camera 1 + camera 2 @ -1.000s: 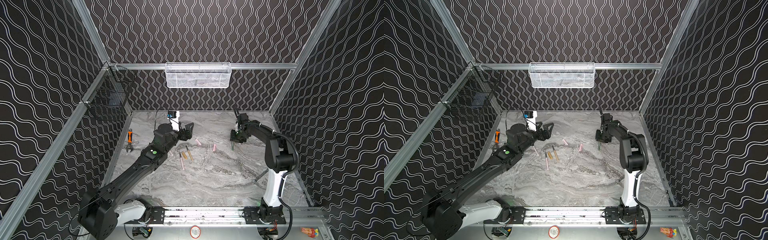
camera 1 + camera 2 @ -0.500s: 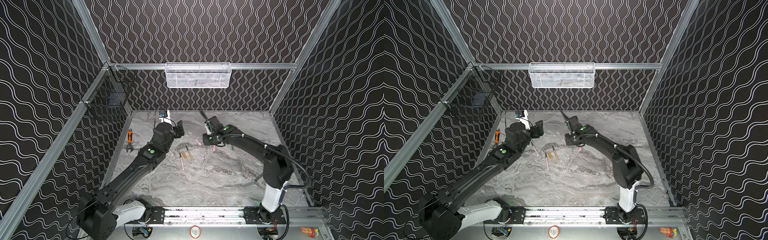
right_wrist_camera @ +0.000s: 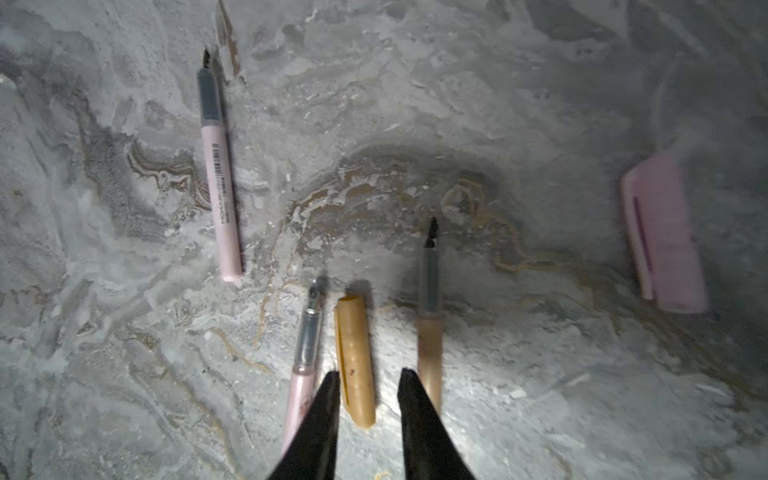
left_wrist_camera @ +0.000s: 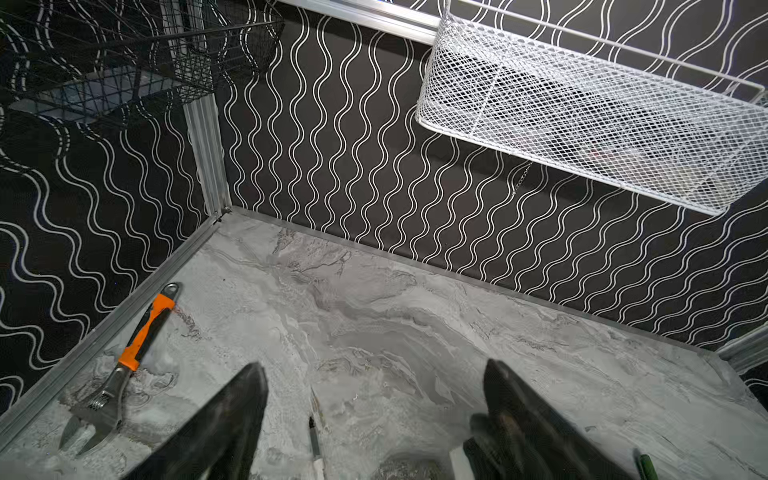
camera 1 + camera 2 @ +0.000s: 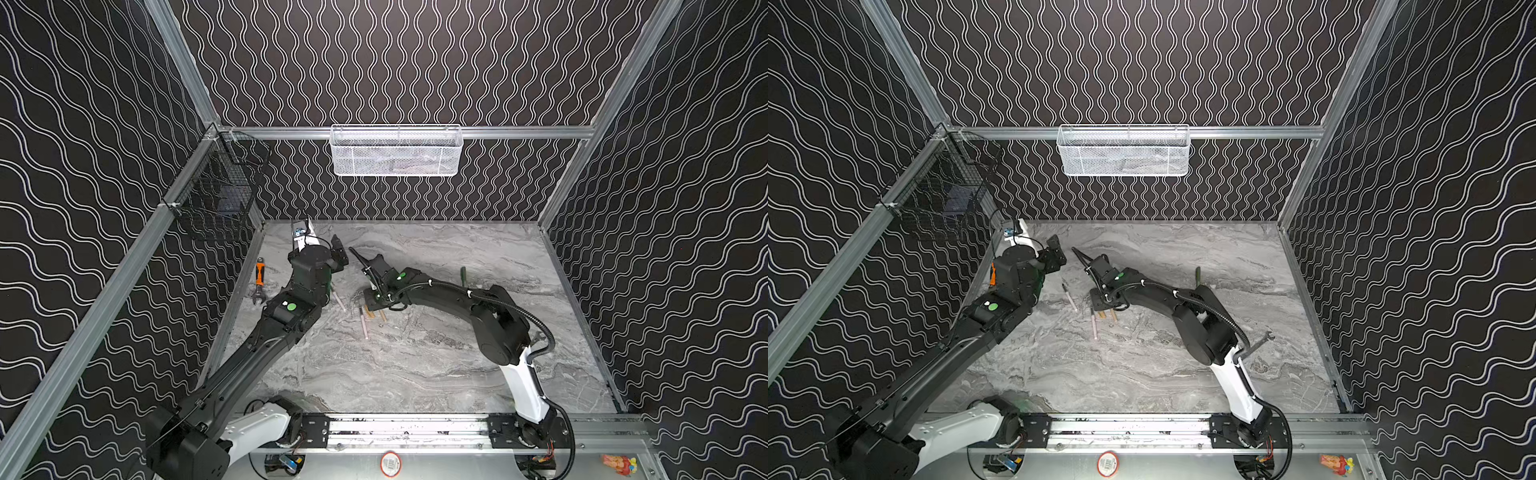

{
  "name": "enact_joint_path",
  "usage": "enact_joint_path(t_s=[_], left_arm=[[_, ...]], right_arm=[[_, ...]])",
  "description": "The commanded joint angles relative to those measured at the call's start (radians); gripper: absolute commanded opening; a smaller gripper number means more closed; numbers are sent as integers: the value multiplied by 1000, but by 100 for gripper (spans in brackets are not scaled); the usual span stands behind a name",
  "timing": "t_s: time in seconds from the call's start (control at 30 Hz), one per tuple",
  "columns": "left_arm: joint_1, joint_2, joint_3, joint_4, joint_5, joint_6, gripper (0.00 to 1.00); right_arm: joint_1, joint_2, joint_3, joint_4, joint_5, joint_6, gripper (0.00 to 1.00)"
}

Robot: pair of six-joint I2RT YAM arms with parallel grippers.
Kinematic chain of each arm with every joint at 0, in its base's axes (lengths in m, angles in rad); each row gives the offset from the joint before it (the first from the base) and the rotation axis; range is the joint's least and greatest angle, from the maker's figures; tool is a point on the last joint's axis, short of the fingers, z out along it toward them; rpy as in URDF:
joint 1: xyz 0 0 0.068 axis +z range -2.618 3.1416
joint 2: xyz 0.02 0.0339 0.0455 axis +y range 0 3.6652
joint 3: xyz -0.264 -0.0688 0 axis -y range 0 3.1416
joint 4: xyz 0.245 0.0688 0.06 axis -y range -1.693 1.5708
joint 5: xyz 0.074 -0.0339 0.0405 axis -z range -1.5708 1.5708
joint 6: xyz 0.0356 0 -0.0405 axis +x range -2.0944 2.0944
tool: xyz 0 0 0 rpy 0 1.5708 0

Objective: Insert the pens into the pen caps

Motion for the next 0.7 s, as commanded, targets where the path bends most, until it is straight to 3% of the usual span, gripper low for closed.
enact_joint_path(t_s=[0.0, 0.67], left_arm=[[13, -3, 9, 8, 11, 2, 85], [67, 5, -15, 43, 141, -53, 84]], right_arm=[[8, 16, 11, 19, 20, -12, 28], [13, 71, 20, 11, 20, -11, 24]])
